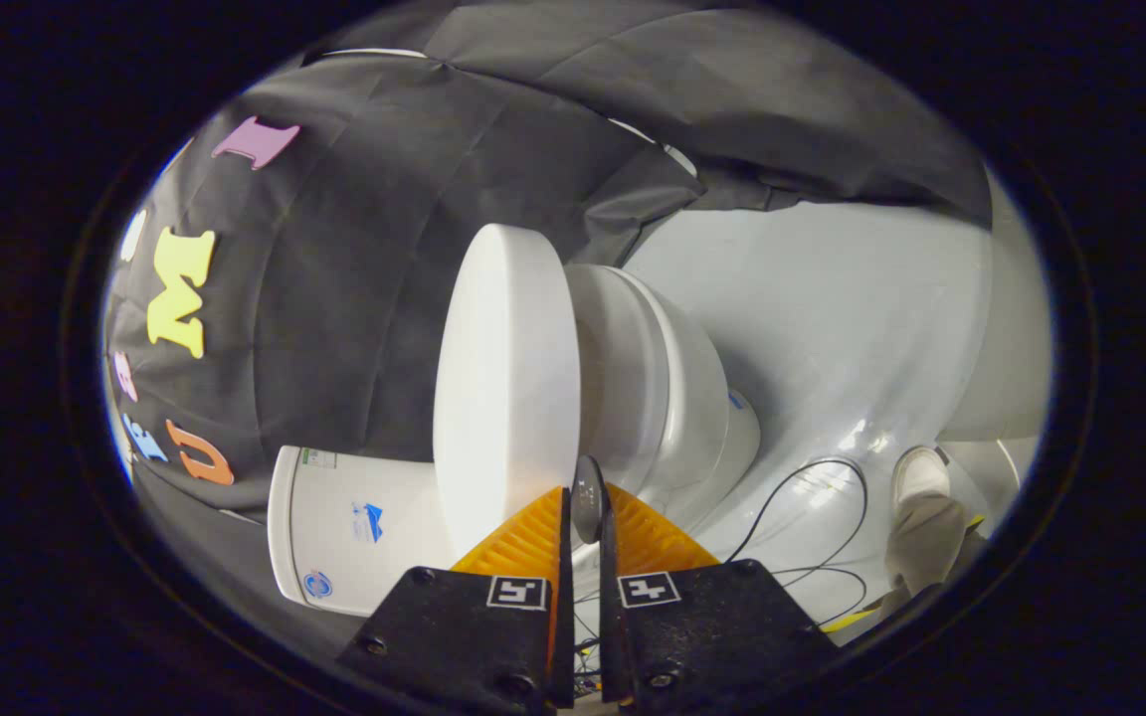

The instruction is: Open the toilet lid.

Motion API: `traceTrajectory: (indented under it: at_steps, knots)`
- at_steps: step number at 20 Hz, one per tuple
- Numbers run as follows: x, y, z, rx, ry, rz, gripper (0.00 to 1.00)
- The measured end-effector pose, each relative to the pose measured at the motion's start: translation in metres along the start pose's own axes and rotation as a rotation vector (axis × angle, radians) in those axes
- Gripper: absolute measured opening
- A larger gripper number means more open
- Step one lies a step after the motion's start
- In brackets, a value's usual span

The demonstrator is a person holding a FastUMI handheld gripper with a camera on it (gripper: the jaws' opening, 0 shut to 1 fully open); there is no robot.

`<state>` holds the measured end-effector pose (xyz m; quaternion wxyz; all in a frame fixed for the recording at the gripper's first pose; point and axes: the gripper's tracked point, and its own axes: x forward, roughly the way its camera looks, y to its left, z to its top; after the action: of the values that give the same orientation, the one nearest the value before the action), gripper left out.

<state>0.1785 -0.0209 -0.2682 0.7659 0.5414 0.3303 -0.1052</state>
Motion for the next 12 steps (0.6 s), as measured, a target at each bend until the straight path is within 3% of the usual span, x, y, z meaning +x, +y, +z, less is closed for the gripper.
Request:
traceTrajectory:
  at_steps: [12]
  knots:
    - [-0.025,0.041,-0.001,-0.211,-0.029,-0.054,0.13]
